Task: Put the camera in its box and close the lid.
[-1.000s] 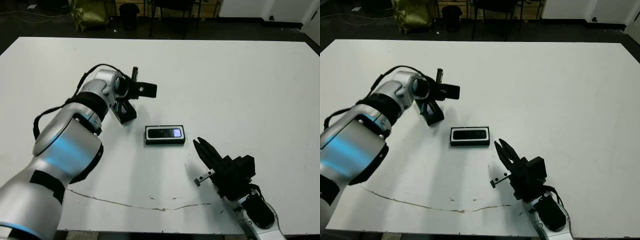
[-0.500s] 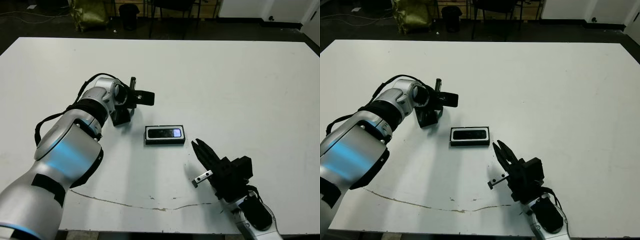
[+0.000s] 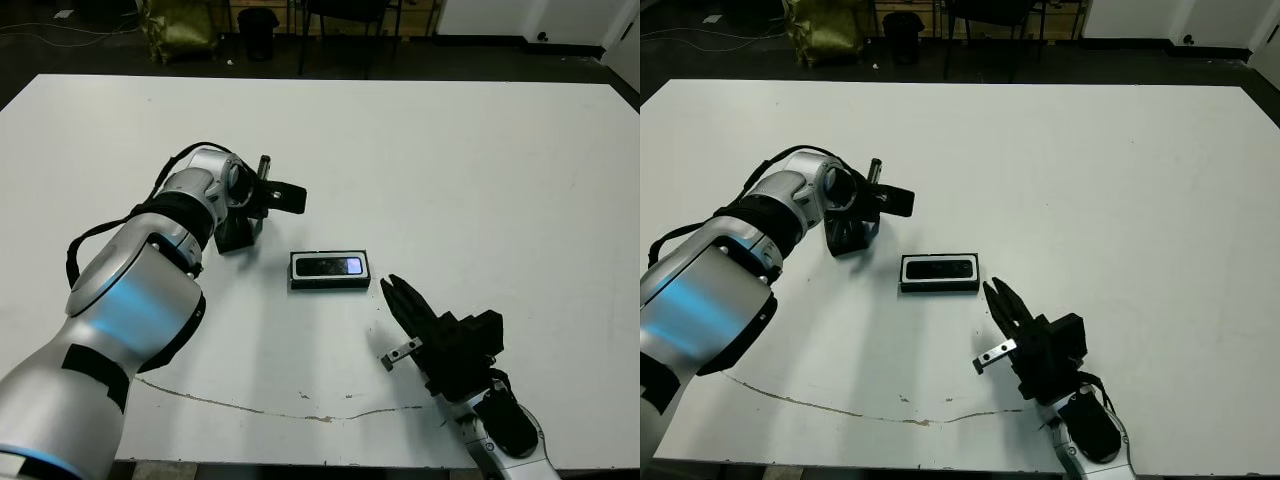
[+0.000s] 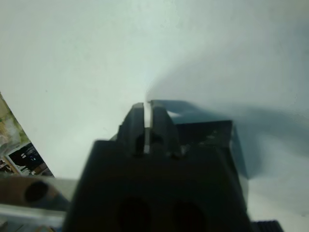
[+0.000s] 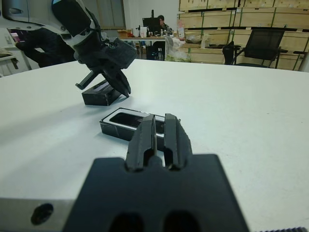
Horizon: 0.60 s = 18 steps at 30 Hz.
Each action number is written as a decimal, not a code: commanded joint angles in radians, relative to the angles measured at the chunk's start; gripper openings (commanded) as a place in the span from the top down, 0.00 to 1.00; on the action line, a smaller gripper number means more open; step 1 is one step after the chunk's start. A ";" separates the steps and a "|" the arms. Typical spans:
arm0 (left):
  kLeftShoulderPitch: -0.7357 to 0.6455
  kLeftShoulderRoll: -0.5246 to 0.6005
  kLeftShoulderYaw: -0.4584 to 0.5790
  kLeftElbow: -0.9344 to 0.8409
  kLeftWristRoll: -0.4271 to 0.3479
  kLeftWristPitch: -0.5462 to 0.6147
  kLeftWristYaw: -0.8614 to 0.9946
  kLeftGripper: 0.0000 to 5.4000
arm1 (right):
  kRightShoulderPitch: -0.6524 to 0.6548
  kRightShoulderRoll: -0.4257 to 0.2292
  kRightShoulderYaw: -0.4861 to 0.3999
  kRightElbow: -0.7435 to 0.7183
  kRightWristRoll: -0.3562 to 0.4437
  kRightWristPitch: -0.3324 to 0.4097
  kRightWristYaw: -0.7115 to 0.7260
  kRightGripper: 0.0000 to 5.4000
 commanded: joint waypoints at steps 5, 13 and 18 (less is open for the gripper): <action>-0.005 0.028 -0.003 0.004 0.010 -0.001 -0.053 1.00 | -0.008 -0.024 0.000 -0.002 -0.003 0.043 0.009 1.00; 0.000 0.030 -0.029 0.001 0.035 -0.009 -0.088 1.00 | -0.020 -0.022 0.002 0.022 0.003 0.029 0.022 1.00; 0.001 0.035 -0.026 -0.008 0.027 -0.039 -0.121 1.00 | -0.025 -0.018 0.004 0.027 0.004 0.025 0.027 1.00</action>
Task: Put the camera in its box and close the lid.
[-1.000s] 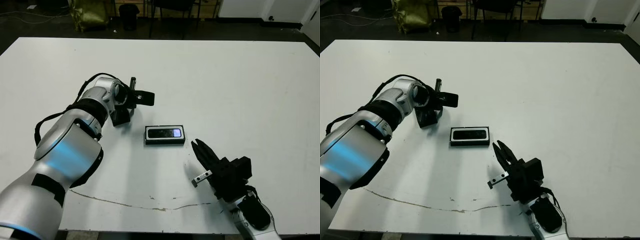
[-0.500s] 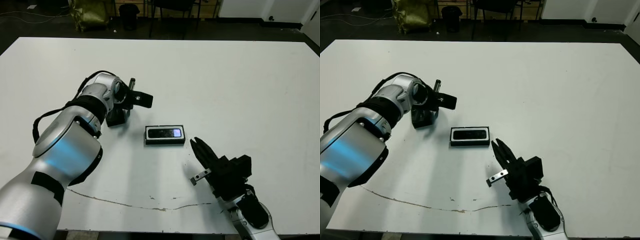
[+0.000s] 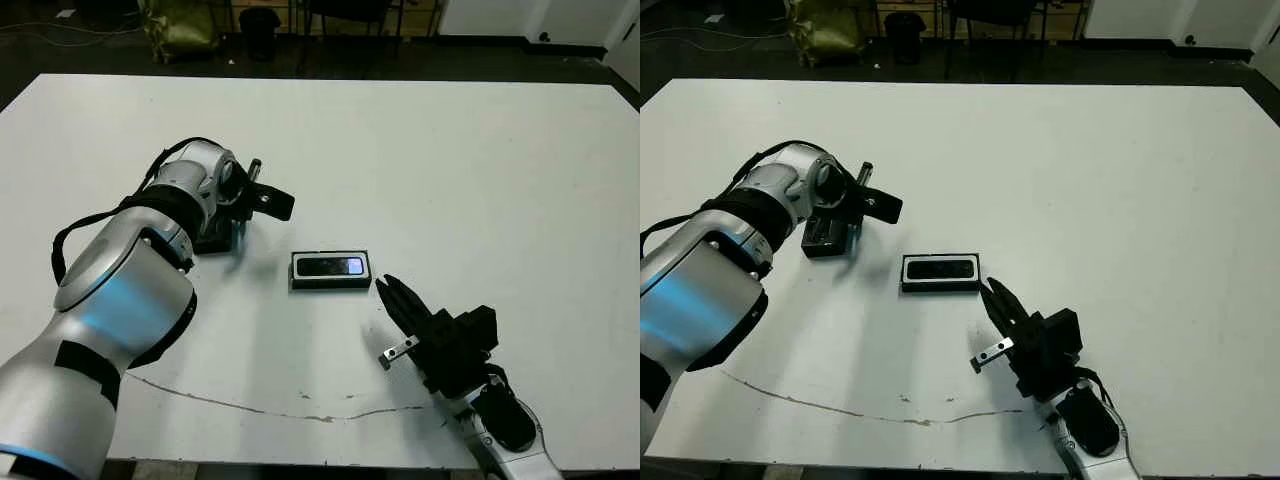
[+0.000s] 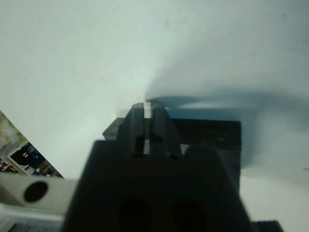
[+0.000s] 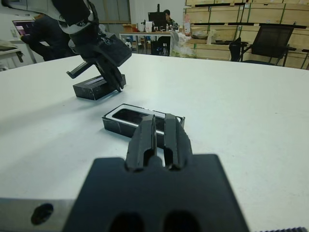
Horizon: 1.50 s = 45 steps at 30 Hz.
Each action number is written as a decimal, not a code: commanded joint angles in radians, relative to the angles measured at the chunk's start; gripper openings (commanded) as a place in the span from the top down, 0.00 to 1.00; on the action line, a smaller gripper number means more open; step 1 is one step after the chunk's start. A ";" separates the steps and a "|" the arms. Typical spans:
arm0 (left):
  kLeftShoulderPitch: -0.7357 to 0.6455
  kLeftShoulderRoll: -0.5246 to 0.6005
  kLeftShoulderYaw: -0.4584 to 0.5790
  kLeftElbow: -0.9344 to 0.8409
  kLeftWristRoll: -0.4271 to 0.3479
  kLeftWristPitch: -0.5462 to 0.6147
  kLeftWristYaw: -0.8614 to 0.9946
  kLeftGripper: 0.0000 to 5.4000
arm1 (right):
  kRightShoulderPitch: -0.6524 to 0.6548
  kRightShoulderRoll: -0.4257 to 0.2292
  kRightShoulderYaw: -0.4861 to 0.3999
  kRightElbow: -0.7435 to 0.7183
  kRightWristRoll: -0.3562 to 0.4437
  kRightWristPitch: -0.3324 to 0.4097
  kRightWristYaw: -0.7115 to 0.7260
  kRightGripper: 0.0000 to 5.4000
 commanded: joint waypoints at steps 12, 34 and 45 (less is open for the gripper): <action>0.004 0.010 -0.019 -0.014 0.007 -0.089 -0.071 1.00 | -0.006 -0.015 0.005 -0.011 -0.003 0.034 0.004 1.00; -0.158 0.058 0.317 -0.088 -0.324 -0.078 -0.055 1.00 | -0.018 -0.008 0.011 0.008 0.026 0.070 0.029 1.00; 0.186 0.082 0.688 -0.737 -0.728 0.160 0.159 1.00 | -0.036 -0.010 0.005 0.079 0.048 -0.002 0.081 1.00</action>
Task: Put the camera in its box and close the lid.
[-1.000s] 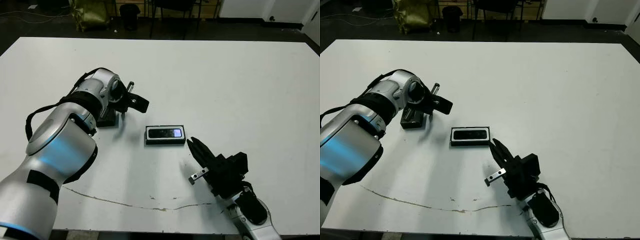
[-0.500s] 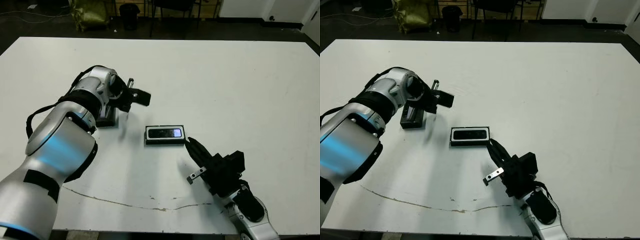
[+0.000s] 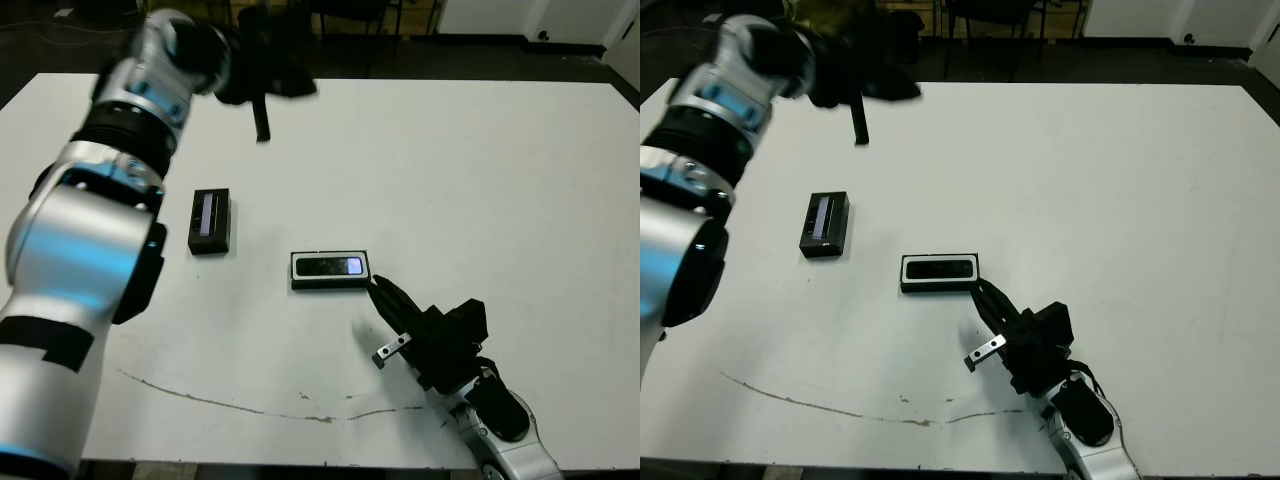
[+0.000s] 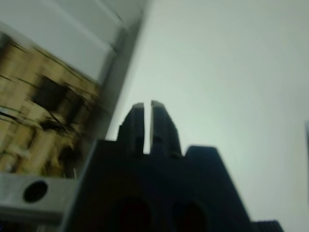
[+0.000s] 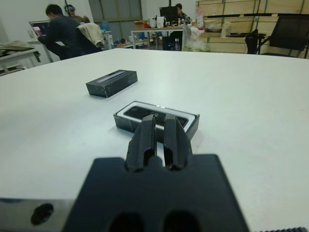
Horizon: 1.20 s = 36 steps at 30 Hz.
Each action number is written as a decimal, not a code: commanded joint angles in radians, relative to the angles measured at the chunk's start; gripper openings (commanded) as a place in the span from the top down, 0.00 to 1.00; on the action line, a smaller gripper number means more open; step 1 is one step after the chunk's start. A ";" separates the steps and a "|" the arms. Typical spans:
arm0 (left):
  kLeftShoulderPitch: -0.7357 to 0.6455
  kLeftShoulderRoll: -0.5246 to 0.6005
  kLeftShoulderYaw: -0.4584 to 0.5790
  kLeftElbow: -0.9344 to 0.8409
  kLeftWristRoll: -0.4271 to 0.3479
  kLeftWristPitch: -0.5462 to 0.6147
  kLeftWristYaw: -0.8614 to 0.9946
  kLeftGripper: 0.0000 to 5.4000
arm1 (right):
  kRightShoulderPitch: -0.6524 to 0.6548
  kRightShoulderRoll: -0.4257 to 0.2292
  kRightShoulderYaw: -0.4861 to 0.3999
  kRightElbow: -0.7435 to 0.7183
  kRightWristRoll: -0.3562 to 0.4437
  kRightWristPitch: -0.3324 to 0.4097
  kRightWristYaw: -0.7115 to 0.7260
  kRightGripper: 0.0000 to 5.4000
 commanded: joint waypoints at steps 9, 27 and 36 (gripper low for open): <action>0.887 -0.317 0.311 -1.040 -0.181 0.523 0.671 1.00 | -0.005 -0.027 0.023 -0.004 -0.026 0.036 0.016 1.00; 1.240 -0.579 0.226 -1.060 -0.324 0.272 1.120 1.00 | 0.026 -0.024 0.064 0.000 -0.063 -0.027 0.001 1.00; 1.250 -0.495 0.138 -1.063 -0.317 0.282 1.170 1.00 | 0.018 -0.024 0.067 -0.002 -0.071 -0.026 -0.003 1.00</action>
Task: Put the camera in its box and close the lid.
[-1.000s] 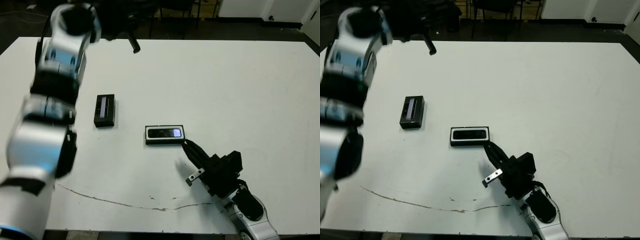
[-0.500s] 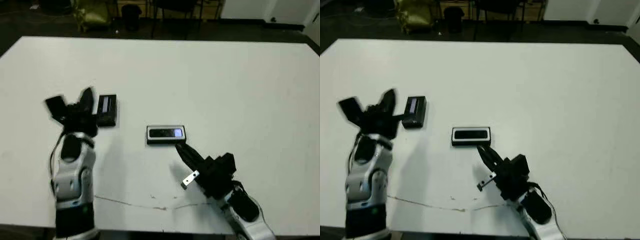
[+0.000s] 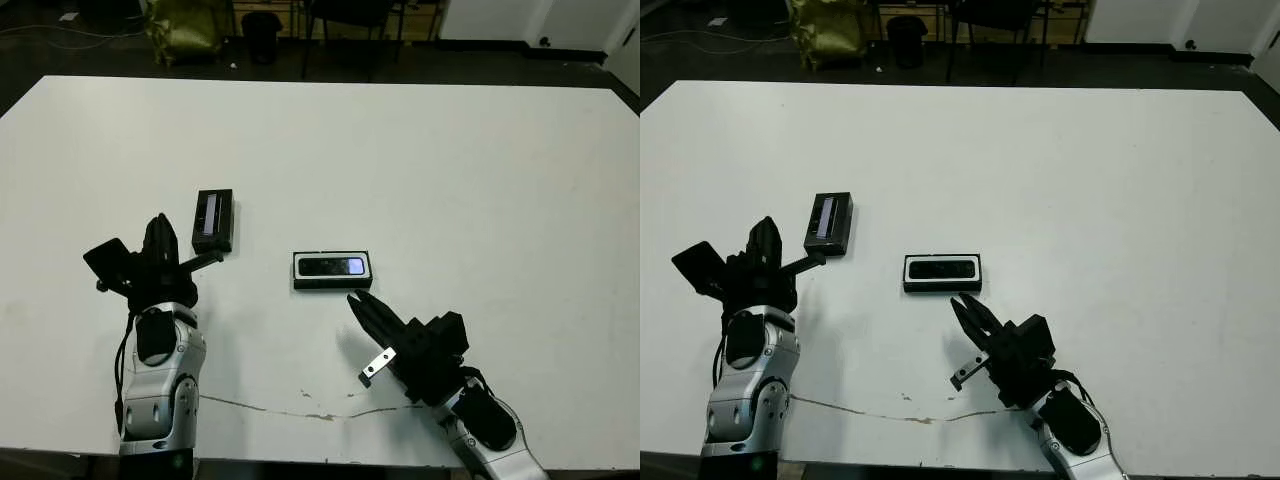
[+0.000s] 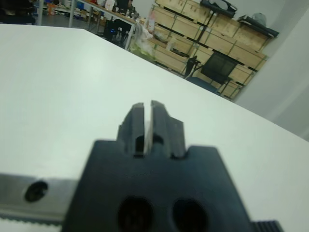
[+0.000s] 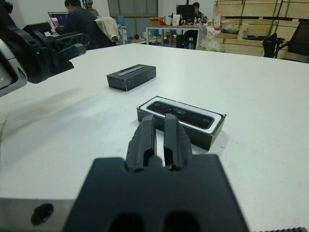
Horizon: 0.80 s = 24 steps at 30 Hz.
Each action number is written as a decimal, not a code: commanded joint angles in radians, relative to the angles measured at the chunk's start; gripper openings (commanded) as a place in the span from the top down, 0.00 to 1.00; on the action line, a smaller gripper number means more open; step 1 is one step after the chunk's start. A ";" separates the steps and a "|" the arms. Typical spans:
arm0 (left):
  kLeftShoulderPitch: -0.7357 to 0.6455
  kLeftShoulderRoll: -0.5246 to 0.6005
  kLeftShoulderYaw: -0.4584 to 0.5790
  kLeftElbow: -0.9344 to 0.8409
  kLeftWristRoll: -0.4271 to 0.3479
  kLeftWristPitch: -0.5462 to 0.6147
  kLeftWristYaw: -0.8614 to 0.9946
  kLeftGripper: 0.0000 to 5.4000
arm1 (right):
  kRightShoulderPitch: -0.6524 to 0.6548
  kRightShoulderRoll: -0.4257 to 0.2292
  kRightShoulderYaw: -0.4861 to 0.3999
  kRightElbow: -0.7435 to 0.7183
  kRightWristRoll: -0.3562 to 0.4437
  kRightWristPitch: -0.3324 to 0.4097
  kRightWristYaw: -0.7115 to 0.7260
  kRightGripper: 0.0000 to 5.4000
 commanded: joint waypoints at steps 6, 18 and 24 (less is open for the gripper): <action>-0.010 -0.008 -0.065 0.003 -0.009 0.125 -0.049 1.00 | 0.002 -0.012 0.002 -0.026 -0.028 0.038 -0.022 1.00; -0.068 0.122 -0.059 0.009 -0.013 0.305 -0.200 0.93 | -0.001 -0.015 0.000 -0.047 -0.023 0.068 -0.026 1.00; -0.123 0.263 -0.096 0.020 0.039 0.363 -0.342 0.66 | 0.005 -0.015 0.000 -0.061 -0.018 0.082 -0.029 1.00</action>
